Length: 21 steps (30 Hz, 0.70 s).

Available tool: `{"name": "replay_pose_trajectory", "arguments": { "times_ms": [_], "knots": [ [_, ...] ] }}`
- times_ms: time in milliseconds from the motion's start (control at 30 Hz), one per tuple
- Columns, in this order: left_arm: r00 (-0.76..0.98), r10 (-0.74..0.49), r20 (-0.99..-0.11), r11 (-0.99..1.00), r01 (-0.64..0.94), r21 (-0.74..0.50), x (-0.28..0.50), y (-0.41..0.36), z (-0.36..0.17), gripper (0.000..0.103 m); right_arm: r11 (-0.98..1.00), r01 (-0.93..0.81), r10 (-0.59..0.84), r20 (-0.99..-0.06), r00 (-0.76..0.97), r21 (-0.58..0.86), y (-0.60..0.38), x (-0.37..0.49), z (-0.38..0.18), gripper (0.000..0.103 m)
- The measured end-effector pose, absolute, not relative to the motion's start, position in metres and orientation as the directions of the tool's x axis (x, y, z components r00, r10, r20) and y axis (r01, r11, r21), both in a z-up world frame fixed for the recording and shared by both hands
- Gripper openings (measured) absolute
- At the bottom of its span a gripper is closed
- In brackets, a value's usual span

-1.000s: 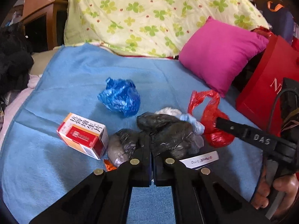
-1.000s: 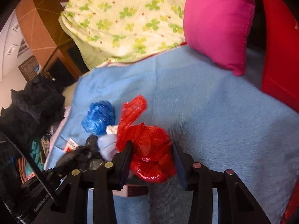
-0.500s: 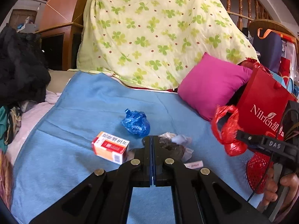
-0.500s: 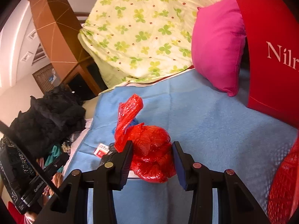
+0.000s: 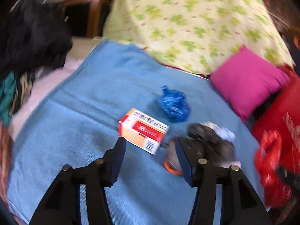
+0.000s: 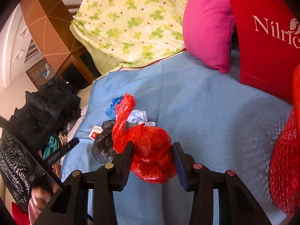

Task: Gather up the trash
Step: 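Grasp the red-and-white medicine box with the left tool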

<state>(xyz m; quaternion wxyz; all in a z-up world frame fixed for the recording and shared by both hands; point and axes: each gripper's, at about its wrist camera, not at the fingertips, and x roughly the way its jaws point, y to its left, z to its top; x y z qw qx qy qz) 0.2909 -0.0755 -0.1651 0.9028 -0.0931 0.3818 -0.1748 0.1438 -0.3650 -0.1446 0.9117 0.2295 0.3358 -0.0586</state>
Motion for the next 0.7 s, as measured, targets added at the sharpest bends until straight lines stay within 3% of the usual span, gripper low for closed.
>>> {"name": "replay_pose_trajectory", "arguments": {
  "times_ms": [300, 700],
  "knots": [
    [0.537, -0.420, -0.732, 0.860, -0.023, -0.510, 0.357, -0.076, -0.202, 0.060, 0.897, 0.248, 0.058, -0.655, 0.754, 0.365, -0.360, 0.157, -0.155, 0.045],
    [0.448, -0.359, -0.819, 0.865, -0.169, -0.472, 0.381, -0.103, -0.224, 0.071, 0.890, 0.256, 0.086, -0.692, 0.717, 0.376, -0.369, 0.174, -0.176, 0.045]
  ]
}}
